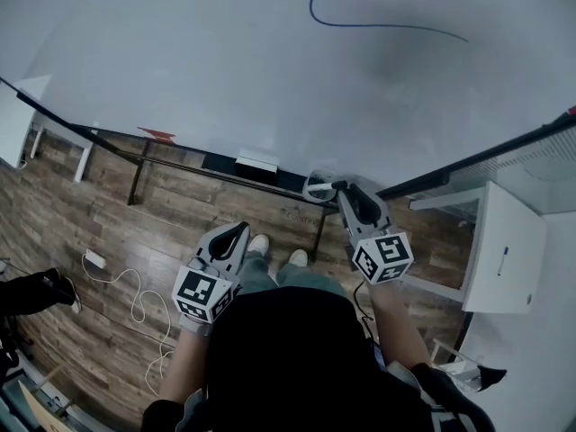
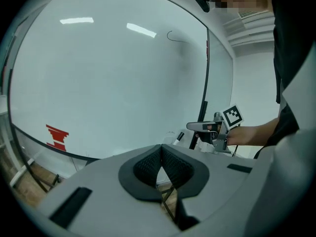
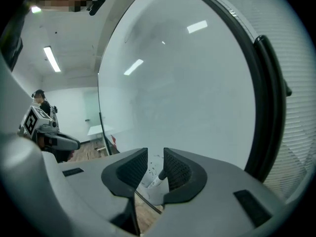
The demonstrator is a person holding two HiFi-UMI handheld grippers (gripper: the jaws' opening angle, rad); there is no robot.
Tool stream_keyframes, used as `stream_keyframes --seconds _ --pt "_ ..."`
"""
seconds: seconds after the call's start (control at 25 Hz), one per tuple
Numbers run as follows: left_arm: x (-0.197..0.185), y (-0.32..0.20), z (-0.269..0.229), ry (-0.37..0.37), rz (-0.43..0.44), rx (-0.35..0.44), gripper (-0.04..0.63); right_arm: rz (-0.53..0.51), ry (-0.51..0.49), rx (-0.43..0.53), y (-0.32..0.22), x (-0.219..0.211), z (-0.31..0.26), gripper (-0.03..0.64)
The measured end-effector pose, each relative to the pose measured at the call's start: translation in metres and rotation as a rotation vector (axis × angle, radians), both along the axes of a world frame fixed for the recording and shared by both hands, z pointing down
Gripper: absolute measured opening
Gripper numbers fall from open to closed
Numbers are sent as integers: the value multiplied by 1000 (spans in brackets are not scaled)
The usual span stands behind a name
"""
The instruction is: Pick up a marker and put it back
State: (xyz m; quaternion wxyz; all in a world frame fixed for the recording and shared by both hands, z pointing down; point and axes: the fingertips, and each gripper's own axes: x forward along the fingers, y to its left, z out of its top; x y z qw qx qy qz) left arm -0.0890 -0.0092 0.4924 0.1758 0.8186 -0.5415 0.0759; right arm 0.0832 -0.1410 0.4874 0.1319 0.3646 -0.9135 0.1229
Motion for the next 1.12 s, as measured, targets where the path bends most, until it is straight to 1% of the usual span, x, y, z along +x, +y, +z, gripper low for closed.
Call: stream_keyframes --seconds 0.2,0.28,0.4,0.52,0.76,1.0,1.12 --pt "21 -25 -11 -4 112 27 18 91 -9 33 5 29 -21 104" --pt "33 -36 -15 -4 165 38 18 132 -14 42 8 43 -28 91" --pt "54 -50 -20 -15 256 55 18 188 -20 53 15 63 -36 52" --pt "72 -62 -22 -12 318 52 18 244 -25 62 25 82 -42 37" --pt "118 -72 -26 -12 497 86 18 373 -30 55 56 116 -42 31" --pt "154 -74 -28 -5 586 80 18 461 -30 40 83 146 -38 31" --pt "168 -76 -26 13 610 63 18 507 -30 39 93 160 -37 31"
